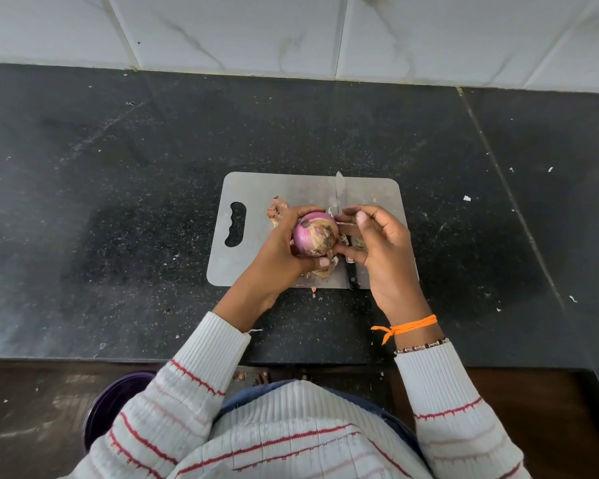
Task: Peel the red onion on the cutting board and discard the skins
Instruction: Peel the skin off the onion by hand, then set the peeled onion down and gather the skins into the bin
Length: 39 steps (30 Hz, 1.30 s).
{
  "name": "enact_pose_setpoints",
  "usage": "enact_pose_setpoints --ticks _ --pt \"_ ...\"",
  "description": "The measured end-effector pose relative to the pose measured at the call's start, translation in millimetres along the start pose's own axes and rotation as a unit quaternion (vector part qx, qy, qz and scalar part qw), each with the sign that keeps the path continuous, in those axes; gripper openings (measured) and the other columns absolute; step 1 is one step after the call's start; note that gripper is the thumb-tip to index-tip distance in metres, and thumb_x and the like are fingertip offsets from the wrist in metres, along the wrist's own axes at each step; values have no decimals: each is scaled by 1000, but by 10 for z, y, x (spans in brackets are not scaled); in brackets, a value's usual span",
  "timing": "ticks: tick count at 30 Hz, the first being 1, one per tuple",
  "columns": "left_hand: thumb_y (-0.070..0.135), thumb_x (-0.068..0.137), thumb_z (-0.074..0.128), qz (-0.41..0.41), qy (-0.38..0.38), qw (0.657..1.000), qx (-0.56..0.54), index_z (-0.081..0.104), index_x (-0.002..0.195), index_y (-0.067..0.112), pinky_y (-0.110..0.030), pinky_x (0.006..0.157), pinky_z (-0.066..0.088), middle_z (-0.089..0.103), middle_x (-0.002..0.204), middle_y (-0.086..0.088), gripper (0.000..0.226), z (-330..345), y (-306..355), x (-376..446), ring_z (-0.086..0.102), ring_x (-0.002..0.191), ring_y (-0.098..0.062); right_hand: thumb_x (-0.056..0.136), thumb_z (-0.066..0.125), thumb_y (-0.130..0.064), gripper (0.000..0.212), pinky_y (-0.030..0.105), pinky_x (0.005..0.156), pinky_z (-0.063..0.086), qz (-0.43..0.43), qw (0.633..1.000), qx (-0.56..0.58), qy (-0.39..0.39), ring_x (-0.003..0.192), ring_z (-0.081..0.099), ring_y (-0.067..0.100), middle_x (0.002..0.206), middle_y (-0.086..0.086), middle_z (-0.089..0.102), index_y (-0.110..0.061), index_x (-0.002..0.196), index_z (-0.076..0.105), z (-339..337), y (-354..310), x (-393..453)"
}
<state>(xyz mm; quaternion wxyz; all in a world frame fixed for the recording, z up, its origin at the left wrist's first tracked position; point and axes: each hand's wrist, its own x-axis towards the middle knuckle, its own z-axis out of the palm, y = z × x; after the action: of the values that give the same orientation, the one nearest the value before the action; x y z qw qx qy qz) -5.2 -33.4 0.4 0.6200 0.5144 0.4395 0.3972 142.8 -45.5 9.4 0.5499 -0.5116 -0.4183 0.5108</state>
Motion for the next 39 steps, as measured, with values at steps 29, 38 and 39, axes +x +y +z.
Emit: enact_pose_setpoints --ticks 29,38,39 --pt "2 94 45 -24 100 994 -21 65 93 11 -15 63 52 66 72 4 22 169 74 56 60 61 -1 94 46 -24 25 23 73 58 134 975 179 -5 85 69 13 101 11 67 -8 107 59 -188 -118 -4" --pt "1 95 43 -27 90 996 11 64 90 12 -11 61 49 63 74 2 24 223 110 51 57 58 3 84 67 -21 54 37 97 36 -47 896 -410 163 116 42 31 127 14 54 -7 131 46 -414 182 466" --pt "1 95 43 -26 89 996 19 64 89 14 -12 60 49 64 74 3 25 229 111 51 57 58 2 84 66 -20 55 36 97 34 -43 891 -420 164 117 40 31 128 15 53 -6 132 44 -405 219 485"
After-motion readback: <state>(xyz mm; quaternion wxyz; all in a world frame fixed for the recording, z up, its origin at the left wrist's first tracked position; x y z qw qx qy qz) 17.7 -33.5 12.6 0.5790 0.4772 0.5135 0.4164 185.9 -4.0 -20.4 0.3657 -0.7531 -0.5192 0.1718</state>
